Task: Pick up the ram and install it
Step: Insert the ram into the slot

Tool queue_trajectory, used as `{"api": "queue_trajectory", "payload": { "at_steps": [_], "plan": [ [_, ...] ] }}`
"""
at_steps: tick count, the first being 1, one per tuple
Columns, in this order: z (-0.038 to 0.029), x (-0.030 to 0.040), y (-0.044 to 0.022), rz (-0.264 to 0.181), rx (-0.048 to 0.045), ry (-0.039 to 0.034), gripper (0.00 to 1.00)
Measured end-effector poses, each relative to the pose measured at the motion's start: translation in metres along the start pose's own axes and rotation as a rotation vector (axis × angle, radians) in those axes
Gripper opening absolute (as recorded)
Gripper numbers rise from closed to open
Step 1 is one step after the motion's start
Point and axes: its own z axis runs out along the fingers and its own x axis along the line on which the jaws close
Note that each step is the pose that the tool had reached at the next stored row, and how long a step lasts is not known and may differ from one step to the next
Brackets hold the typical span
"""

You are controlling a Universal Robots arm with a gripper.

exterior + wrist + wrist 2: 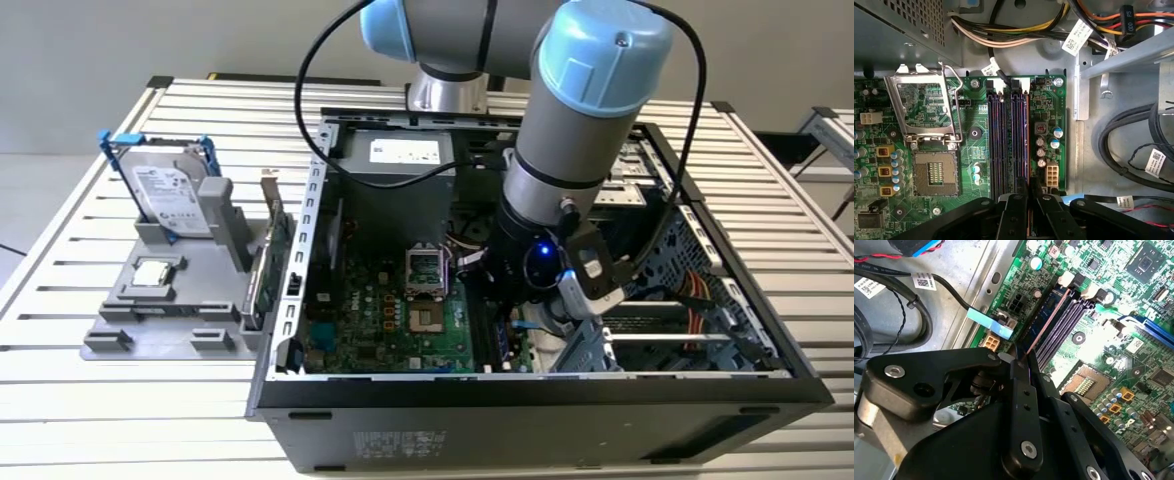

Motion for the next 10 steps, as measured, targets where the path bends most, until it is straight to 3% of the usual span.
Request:
{"api": "queue_trajectory", "payload": {
  "at_steps": [7,8,10],
  "plan": [
    [0.0002,0.0000,0.0001,0.000,-0.0003,0.0000,0.00],
    [0.0005,0.0001,0.0001,0.000,-0.0011,0.0001,1.00],
    [0.0004,0.0000,0.0001,0.000,-0.0004,-0.0001,1.00]
  ]
}}
